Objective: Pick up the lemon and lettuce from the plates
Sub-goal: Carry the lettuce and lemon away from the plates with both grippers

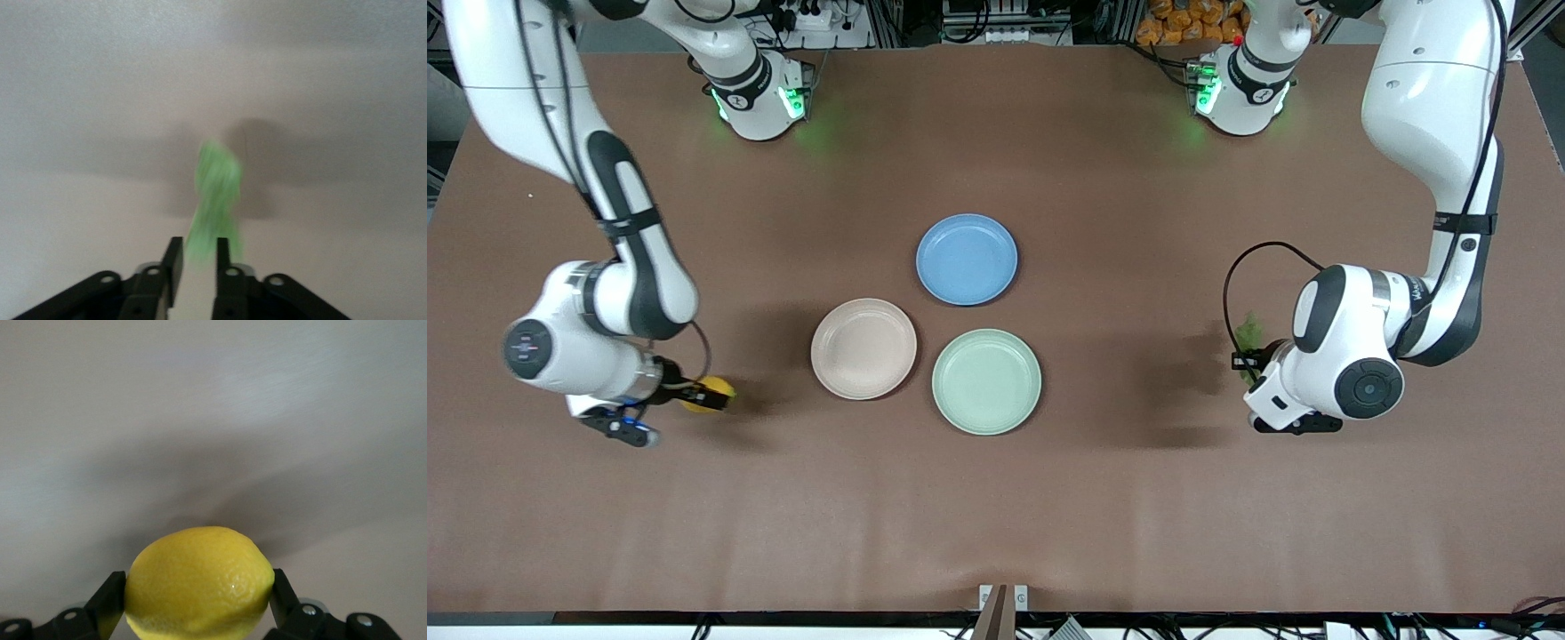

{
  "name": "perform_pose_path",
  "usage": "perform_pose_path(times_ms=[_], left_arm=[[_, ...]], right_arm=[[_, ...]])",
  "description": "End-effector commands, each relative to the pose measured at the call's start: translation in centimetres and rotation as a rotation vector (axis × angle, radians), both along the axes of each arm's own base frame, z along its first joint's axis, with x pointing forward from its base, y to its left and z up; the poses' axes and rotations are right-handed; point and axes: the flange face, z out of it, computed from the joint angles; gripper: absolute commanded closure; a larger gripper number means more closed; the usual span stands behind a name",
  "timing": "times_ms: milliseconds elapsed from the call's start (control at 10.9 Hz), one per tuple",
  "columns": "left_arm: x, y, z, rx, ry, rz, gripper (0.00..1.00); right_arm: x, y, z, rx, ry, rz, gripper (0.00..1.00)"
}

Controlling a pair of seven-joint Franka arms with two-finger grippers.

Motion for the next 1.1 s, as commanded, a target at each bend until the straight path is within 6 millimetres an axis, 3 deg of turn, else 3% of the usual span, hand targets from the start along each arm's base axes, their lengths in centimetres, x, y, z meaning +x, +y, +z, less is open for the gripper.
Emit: perform_pose_path(times_ms=[0,184,368,459,551,1011], left_arm=[[0.4,0.8,0.2,0.021,-0.012,-0.083,0.0],[0.4,0.9,0.3,0.028,-0.015,-0.088,0.0],[0.5,0.8,0.6,0.027,-0.021,-0.087,0.0],[0.6,0.8,0.9,0.029,-0.026,-0.084,0.0],[0.6,0.3,1.0,0.03,-0.03,-0.082,0.0],[0.9,0.1,3.0,0.023,-0.063,-0.078,0.0]], right_arm=[[-0.5,-4.2,0.1,0.02,-0.009,0.094,0.76],[-1.0,-7.6,-1.0,0.026,-0.012,0.144,0.76],[-1.0,-7.4,-1.5,0.025,-0.012,0.142,0.7],[-1.0,-7.4,-1.5,0.026,-0.01,0.142,0.45],[-1.1,-7.5,-1.6,0.026,-0.007,0.142,0.0],[-1.1,-7.2,0.9,-0.014,-0.023,0.193,0.0]])
